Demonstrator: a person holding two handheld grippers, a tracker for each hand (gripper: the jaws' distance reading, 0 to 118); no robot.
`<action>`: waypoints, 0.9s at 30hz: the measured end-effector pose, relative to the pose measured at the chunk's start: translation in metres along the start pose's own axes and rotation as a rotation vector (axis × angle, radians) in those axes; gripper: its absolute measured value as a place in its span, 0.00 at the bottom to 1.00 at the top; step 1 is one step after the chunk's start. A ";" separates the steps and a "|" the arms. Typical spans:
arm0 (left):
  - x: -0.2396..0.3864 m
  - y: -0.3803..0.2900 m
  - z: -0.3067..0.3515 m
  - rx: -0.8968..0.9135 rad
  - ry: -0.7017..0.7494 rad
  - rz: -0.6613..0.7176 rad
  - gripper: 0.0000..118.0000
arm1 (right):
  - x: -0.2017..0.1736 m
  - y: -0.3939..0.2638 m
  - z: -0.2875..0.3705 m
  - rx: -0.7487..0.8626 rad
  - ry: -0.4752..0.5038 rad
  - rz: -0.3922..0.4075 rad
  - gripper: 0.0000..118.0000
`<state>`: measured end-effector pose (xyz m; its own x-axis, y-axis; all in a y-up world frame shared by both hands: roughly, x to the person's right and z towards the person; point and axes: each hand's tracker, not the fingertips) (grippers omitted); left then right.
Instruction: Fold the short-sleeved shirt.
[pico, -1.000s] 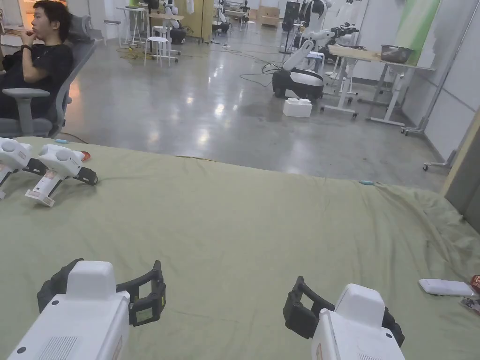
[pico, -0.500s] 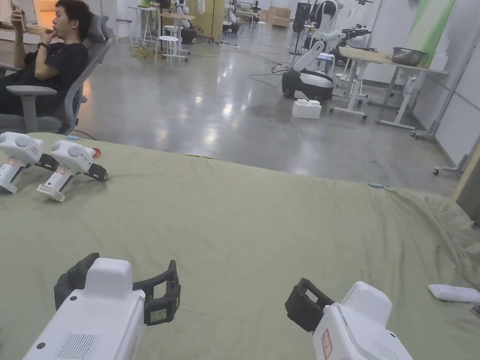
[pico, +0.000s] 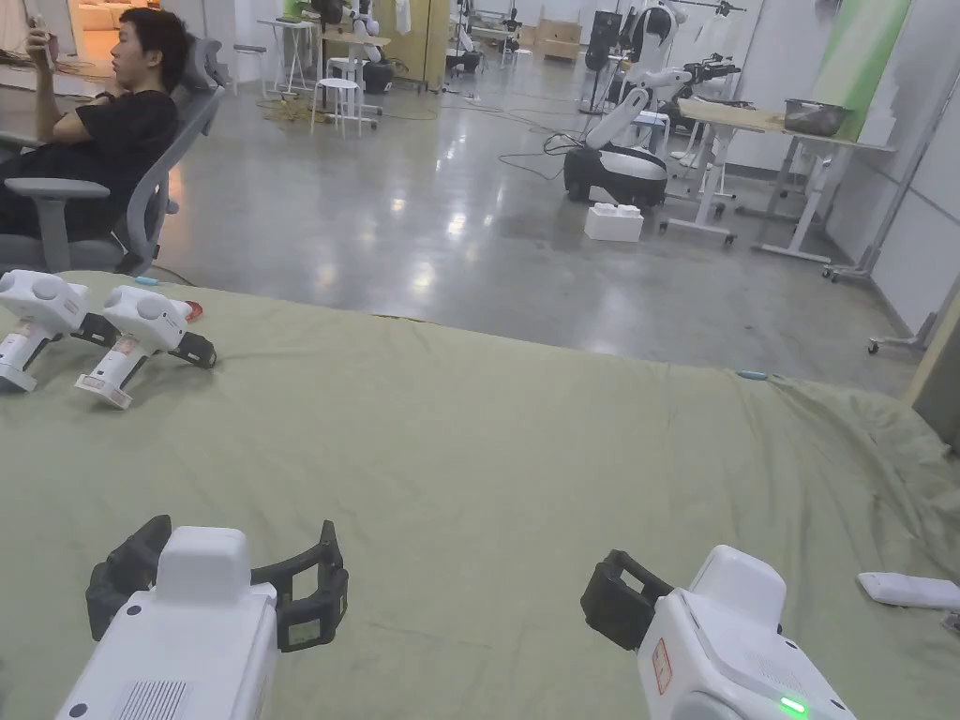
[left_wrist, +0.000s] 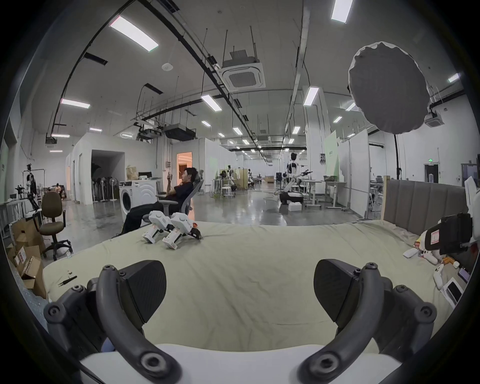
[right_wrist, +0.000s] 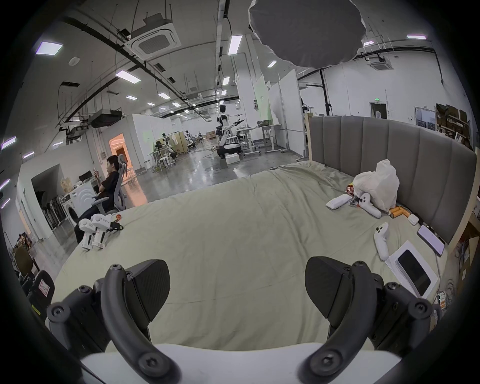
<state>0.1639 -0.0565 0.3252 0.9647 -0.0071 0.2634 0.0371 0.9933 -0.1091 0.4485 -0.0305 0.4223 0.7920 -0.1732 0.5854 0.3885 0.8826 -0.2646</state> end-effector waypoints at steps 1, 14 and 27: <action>0.000 0.000 0.000 -0.007 -0.006 0.007 0.98 | 0.001 0.001 -0.001 -0.005 0.001 -0.005 0.90; 0.003 0.004 0.001 0.010 -0.050 -0.033 0.98 | 0.008 -0.002 -0.006 -0.036 0.005 -0.013 0.90; 0.002 0.002 -0.005 0.003 -0.060 -0.025 0.98 | 0.008 -0.014 0.000 0.117 0.048 0.135 0.90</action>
<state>0.1673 -0.0551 0.3209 0.9459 -0.0247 0.3234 0.0599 0.9933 -0.0993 0.4493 -0.0440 0.4302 0.8560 -0.0679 0.5125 0.2219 0.9436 -0.2456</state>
